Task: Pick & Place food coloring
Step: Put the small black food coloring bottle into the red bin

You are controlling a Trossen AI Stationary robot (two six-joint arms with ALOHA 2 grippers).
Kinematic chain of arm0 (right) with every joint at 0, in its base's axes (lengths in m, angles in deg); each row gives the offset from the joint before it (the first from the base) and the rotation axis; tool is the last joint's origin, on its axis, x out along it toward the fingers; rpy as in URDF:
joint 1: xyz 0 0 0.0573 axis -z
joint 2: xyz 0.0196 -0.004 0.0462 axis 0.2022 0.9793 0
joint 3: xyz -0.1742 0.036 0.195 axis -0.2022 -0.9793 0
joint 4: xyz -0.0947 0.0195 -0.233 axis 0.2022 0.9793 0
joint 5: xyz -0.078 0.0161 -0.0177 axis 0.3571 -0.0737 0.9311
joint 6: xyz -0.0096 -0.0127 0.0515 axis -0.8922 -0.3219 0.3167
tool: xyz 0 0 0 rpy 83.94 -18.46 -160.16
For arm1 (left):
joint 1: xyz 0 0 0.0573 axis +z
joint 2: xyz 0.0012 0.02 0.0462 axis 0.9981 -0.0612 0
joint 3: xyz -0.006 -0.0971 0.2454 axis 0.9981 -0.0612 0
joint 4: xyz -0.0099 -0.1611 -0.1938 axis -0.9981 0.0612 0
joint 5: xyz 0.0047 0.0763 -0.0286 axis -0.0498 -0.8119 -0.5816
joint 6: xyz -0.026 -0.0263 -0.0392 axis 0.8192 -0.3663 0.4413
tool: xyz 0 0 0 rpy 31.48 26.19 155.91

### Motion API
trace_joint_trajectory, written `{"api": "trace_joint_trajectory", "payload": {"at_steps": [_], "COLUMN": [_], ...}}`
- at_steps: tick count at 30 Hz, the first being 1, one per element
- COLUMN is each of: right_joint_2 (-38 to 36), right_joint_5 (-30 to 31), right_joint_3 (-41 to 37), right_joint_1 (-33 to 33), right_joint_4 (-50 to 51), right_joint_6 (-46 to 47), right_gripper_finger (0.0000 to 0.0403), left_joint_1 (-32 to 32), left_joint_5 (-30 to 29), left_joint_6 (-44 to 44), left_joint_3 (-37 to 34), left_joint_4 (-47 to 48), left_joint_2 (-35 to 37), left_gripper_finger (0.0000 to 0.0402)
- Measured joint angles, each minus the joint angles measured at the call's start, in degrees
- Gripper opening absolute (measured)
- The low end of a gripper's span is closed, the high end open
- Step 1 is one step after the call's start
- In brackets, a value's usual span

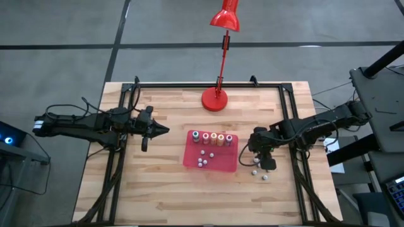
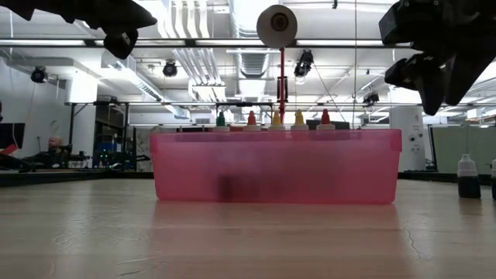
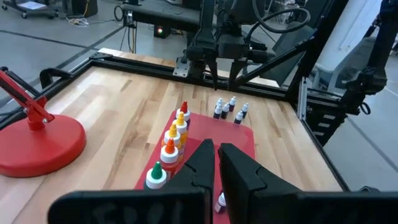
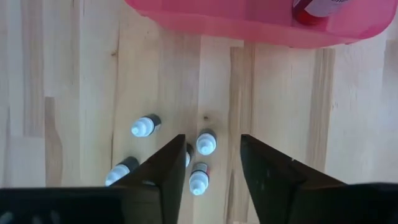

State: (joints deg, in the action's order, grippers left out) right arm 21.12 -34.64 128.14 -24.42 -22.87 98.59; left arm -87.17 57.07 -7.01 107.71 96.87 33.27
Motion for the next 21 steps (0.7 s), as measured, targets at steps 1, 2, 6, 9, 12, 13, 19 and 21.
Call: {"api": "trace_joint_trajectory", "payload": {"at_steps": [1, 2, 6, 9, 12, 13, 19, 21], "right_joint_2": [0.0, 0.0, 0.0, 0.0, 0.0, 0.0, 0.6, 1.0], "right_joint_5": [0.0, 0.0, 0.0, 0.0, 0.0, -0.1, -0.4, -2.0], "right_joint_3": [0.0, 0.0, 0.4, 1.6, 2.3, 2.3, 1.9, 1.9], "right_joint_1": [0.0, 0.0, 0.0, 0.0, 0.0, 0.0, 0.0, -0.1], "right_joint_4": [0.0, 0.0, 0.8, 2.1, 3.5, 3.6, 3.8, 3.7], "right_joint_6": [0.0, -0.1, -0.1, -0.1, -0.2, -0.2, 0.0, 0.0], "right_gripper_finger": [0.0153, 0.0159, 0.0187, 0.0205, 0.0218, 0.0221, 0.0231, 0.0233], "left_joint_1": [0.0, 0.0, 0.0, 0.0, 0.0, 0.0, 0.0, 0.0], "left_joint_5": [0.0, 0.0, 0.0, 0.0, 0.0, 0.0, 0.0, 0.0], "left_joint_6": [0.0, 0.0, -0.1, 0.0, -0.1, 0.0, 0.0, 0.0], "left_joint_3": [0.0, 0.0, 0.0, 0.0, 0.0, 0.0, 0.0, 0.0], "left_joint_4": [0.0, 0.0, 0.0, 0.0, 0.0, 0.0, 0.0, 0.0], "left_joint_2": [0.0, 0.0, 0.0, 0.0, 0.0, 0.0, 0.0, 0.0], "left_gripper_finger": [0.0, 0.0, 0.0, 0.0, 0.0, 0.0, 0.0, 0.0]}}
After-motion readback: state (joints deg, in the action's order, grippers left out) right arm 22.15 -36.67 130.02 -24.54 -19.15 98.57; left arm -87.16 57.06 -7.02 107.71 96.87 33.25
